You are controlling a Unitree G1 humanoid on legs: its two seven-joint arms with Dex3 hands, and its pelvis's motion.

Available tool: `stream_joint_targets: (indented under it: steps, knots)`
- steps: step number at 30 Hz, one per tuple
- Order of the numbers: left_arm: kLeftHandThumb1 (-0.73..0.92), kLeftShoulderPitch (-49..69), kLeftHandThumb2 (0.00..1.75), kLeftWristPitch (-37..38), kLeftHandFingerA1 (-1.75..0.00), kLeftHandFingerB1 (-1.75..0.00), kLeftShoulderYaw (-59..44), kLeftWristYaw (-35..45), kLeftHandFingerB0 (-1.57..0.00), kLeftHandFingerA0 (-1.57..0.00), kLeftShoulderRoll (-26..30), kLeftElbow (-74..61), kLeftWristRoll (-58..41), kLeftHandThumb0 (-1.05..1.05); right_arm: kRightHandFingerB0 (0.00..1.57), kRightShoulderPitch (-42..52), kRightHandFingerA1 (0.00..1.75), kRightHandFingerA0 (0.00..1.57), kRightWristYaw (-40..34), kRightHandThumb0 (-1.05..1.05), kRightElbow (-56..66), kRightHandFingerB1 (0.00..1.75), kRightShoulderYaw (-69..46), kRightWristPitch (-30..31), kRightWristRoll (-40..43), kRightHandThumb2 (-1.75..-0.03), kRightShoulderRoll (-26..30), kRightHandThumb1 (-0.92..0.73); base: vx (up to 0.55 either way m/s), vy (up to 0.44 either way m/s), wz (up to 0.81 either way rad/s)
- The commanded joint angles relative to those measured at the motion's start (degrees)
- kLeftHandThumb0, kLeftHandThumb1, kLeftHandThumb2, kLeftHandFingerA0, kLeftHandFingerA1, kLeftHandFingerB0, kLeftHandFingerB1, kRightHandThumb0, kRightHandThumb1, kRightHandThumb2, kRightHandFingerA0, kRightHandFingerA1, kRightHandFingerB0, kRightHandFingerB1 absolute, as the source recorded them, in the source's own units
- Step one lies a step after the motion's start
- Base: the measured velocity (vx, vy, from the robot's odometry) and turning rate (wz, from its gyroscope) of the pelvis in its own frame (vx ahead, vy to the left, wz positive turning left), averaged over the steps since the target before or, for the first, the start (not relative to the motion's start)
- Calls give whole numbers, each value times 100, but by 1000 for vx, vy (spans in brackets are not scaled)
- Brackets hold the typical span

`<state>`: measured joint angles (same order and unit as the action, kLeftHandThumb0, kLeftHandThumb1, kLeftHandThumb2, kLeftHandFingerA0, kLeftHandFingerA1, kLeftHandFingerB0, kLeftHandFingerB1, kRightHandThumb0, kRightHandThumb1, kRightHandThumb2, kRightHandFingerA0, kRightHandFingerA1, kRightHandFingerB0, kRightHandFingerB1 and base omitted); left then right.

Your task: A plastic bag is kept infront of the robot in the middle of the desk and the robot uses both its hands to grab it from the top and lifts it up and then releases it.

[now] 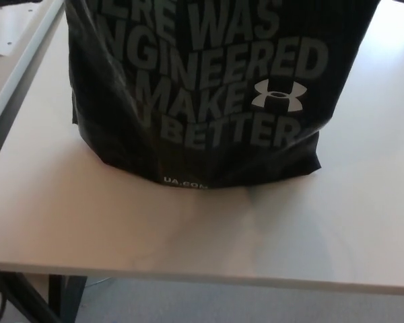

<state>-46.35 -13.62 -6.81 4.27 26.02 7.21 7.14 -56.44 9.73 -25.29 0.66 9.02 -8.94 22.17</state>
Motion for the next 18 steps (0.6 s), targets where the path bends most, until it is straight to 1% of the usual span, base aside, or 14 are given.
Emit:
stream_joint_targets:
  steps: [1,2,6,7,8,9,10,12,13,14,15,16,17,18]
  knots:
    - [60,85,58,-787,-27,-27,-4,706,-14,-2,184,244,-357,-67,10,-156,51,18,498,-76,-470,43,171,199,-46,-97,222,-68,0,0,0]
    - [48,64,85,-731,-37,-35,29,682,-10,-5,210,452,-287,-74,0,-200,50,1,620,-38,-692,49,165,70,21,-107,244,-47,0,0,0]
    - [37,175,96,-522,-52,-49,5,665,0,-2,266,695,-253,-37,0,-232,51,2,769,-38,-846,49,272,72,-44,-106,352,-47,0,0,0]
    - [65,193,60,-440,-112,-26,-24,659,-14,-50,284,788,-257,-71,5,-255,47,9,767,-79,-942,40,272,25,-43,-96,373,-64,0,0,0]
    - [54,228,86,-441,-114,-38,-59,655,-6,-77,308,801,-261,-75,11,-261,42,27,772,-75,-997,26,259,-3,-30,-65,399,-81,0,0,0]
    - [54,267,86,-492,-114,-38,-93,656,-6,-77,332,767,-263,-75,11,-259,42,27,782,-75,-1027,26,243,-20,-8,-65,426,-81,0,0,0]
    - [55,532,89,-250,-68,-37,-164,622,-8,-30,419,681,-216,-74,10,-108,43,29,793,-71,-961,29,40,-114,200,-63,446,-79,0,0,0]
    - [68,764,61,8,-41,-26,-237,571,-15,-25,384,540,-239,-71,13,69,43,28,741,-79,-794,30,-123,-123,288,-63,493,-77,0,0,0]
    - [57,1178,91,140,-47,-38,-347,536,-6,-18,296,63,-310,-73,17,481,55,34,585,-83,-205,45,-146,-166,149,-98,594,-63,0,0,0]
    - [41,1471,100,152,-50,-48,-409,527,0,0,244,-294,-344,-38,24,760,49,40,524,-83,181,37,-180,-254,79,-64,650,-80,0,0,0]
    - [64,1816,98,130,-33,-36,-434,537,-8,-2,211,-713,-325,-91,25,1071,52,44,514,-85,617,36,-231,-313,39,-65,701,-84,0,0,0]
    - [64,2086,98,146,-33,-36,-442,546,-8,-2,192,-1033,-296,-91,25,1315,52,44,502,-85,981,36,-261,-293,-7,-65,741,-84,0,0,0]
    - [41,2445,102,87,-50,-49,-482,524,0,0,83,-1519,-324,-38,23,1622,52,44,539,-85,1392,35,-358,-207,42,-65,750,-84,0,0,0]
    - [43,2853,103,116,-49,-49,-552,592,0,0,61,-1961,-366,-38,22,1983,53,44,573,-84,1798,36,-459,-191,144,-65,696,-83,0,0,0]
